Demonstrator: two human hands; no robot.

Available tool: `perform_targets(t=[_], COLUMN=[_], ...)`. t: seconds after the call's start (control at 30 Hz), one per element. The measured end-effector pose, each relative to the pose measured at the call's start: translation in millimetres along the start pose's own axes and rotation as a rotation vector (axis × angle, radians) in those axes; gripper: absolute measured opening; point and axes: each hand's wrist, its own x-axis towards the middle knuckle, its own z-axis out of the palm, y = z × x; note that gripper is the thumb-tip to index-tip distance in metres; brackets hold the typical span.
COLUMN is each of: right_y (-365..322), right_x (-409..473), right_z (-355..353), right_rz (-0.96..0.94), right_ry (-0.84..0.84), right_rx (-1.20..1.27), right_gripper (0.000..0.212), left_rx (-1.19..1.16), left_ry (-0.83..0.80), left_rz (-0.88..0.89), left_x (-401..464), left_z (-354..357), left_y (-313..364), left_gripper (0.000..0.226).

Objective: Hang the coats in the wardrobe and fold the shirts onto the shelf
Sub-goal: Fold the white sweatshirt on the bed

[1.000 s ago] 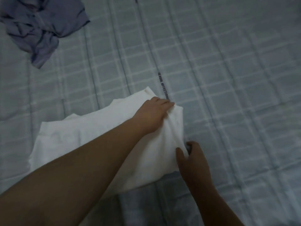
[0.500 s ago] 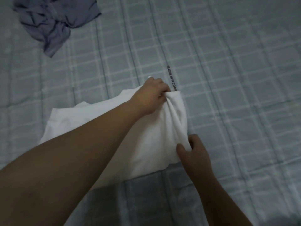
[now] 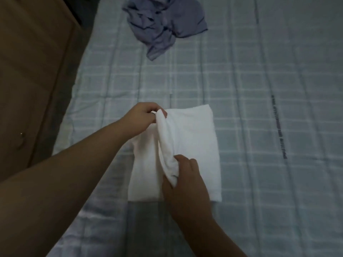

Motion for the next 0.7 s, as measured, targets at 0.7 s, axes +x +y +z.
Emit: perform_targets(t=[0.7], right_y=[58], right_x=[25], right_z=[58], right_rz=[-0.153], right_ry=[0.167], right_rx=[-0.494], right_gripper=[0.049], left_rx=[0.753], left_ry=[0.199], left_rz=[0.247], left_x=[-88], left_z=[79], left_y=[-100], left_gripper=[0.057])
